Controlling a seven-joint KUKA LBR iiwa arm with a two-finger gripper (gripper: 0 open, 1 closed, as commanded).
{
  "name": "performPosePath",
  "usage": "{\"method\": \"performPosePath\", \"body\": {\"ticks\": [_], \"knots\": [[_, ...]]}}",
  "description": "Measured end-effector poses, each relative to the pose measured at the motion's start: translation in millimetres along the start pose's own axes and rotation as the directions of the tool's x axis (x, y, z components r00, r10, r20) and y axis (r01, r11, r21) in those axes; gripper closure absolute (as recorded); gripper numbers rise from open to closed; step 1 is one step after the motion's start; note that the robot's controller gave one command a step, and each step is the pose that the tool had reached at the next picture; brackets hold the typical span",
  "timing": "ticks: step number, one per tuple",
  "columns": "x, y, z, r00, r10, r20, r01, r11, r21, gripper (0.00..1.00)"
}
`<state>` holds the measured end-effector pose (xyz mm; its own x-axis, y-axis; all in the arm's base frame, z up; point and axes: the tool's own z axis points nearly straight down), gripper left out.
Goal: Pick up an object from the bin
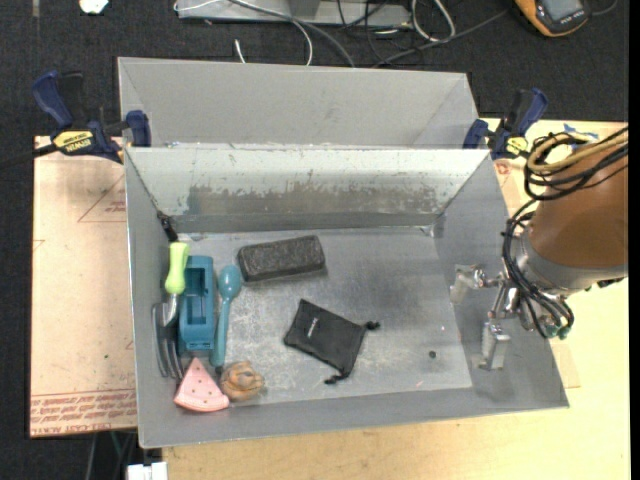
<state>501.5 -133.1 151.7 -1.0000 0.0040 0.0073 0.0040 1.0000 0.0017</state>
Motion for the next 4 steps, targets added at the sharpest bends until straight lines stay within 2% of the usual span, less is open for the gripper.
{"method": "performPosePath", "body": {"ticks": [1,2,3,4], "knots": [[-2.0,0.7,-4.4,1.0,-0.004,0.008,0.004,1.0,0.001,0.0],[-34.7,54.3,14.7,1.0,-0.025,0.01,0.025,1.0,0.001,0.0],[4.9,103.7,32.7,0.995,0.099,0.009,-0.099,0.995,0.002,0.0],[11.3,131.1,63.8,0.999,-0.033,0.011,0.033,0.999,-0.002,0.0]]}}
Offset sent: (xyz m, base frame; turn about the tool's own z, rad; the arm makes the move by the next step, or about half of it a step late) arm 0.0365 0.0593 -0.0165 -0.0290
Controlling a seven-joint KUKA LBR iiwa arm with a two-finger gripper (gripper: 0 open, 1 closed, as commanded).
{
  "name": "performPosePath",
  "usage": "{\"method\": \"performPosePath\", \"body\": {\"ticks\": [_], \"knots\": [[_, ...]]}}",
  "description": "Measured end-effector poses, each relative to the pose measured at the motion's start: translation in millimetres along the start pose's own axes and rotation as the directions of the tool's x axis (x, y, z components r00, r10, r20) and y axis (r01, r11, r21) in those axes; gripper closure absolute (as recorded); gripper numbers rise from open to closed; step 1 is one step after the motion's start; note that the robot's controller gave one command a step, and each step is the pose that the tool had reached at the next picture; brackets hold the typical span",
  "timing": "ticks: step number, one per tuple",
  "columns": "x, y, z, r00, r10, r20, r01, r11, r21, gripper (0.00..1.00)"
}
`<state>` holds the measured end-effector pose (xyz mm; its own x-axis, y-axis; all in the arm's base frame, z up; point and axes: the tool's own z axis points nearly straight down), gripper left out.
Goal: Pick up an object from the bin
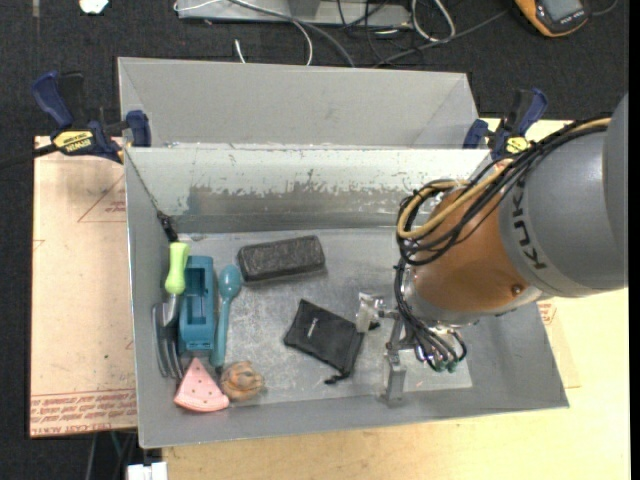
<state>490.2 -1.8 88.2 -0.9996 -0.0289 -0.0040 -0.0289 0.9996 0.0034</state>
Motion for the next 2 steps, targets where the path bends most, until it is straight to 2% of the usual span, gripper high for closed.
{"method": "performPosePath", "body": {"ticks": [1,2], "knots": [[1.5,49.0,4.2,0.992,0.124,0.0,-0.124,0.992,0.002,0.0],[-28.6,77.1,17.8,0.999,0.032,0.006,-0.032,0.999,0.003,1.0]]}}
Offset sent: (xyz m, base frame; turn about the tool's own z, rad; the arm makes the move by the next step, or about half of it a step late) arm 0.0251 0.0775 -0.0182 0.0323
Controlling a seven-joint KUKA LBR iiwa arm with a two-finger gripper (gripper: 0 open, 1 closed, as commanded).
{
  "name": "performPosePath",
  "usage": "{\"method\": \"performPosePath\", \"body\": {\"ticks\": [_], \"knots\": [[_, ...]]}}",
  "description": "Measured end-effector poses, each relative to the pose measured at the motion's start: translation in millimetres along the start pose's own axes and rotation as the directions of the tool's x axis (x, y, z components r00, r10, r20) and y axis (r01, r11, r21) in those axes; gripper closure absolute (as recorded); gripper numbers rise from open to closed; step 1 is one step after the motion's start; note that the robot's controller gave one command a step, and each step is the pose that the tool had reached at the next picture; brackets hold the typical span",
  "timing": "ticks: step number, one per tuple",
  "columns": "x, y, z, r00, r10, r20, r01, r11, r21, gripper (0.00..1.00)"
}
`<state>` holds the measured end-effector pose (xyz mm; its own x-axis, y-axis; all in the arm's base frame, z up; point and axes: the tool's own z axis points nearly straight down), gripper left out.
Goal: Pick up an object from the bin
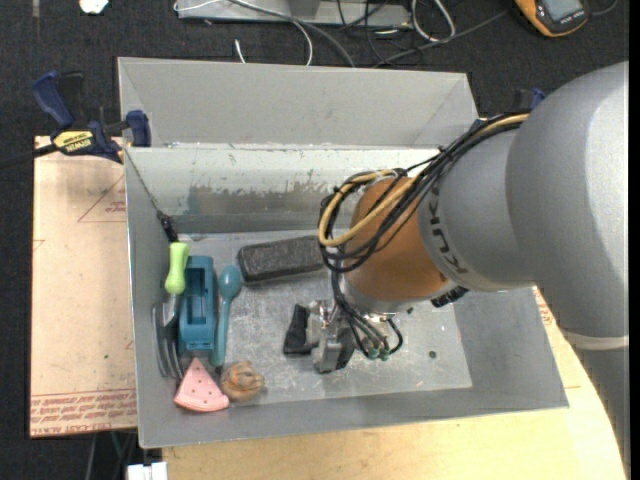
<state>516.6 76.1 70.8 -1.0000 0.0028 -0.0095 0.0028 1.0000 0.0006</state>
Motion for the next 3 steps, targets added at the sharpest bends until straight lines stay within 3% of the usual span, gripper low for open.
{"method": "performPosePath", "body": {"ticks": [1,2,3], "knots": [[0.0,0.0,0.0,1.0,0.0,0.0,0.0,1.0,0.0,1.0],[2.6,16.6,-58.6,1.0,-0.017,-0.007,0.017,1.0,0.001,1.0],[9.3,28.9,-141.6,1.0,0.004,-0.011,-0.004,1.0,0.001,1.0]]}}
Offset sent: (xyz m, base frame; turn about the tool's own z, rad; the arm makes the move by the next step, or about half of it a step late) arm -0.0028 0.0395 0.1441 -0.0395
